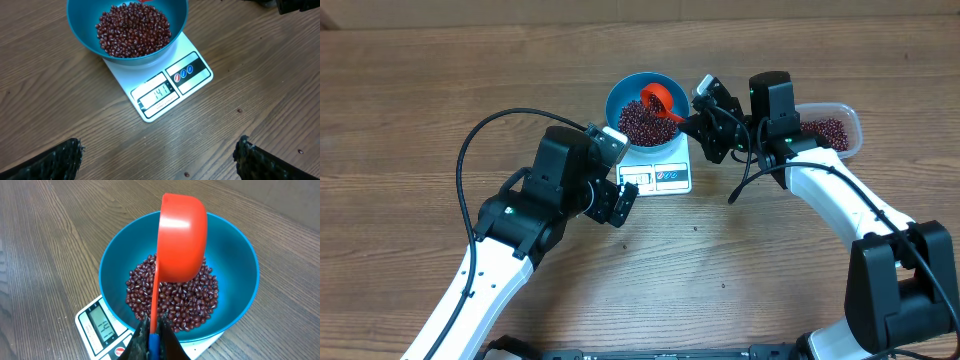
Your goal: Scoop item into bowl and weigh 150g on scale
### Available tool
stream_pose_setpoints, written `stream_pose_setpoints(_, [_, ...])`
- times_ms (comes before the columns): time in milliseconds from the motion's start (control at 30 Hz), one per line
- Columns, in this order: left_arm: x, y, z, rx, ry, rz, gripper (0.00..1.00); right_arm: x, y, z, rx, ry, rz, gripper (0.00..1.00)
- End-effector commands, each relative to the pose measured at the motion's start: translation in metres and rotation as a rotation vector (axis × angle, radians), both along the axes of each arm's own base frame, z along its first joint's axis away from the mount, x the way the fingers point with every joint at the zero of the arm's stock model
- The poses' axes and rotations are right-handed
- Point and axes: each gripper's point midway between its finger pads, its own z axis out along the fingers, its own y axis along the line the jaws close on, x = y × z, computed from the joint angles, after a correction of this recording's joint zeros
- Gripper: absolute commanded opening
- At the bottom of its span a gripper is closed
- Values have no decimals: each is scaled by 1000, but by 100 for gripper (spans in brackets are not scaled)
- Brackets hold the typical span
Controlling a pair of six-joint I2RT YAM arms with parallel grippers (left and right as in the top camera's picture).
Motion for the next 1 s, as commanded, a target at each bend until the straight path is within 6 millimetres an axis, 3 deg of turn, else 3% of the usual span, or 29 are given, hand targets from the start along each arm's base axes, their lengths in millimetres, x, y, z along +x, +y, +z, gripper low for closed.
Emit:
stream_pose_setpoints(0, [1, -1, -1, -9, 8, 5, 99, 2, 1, 2, 2, -13, 4, 4])
stream_pose_setpoints(967, [1, -1, -1, -9, 8, 5, 100, 14, -9, 2, -46, -63, -52, 4])
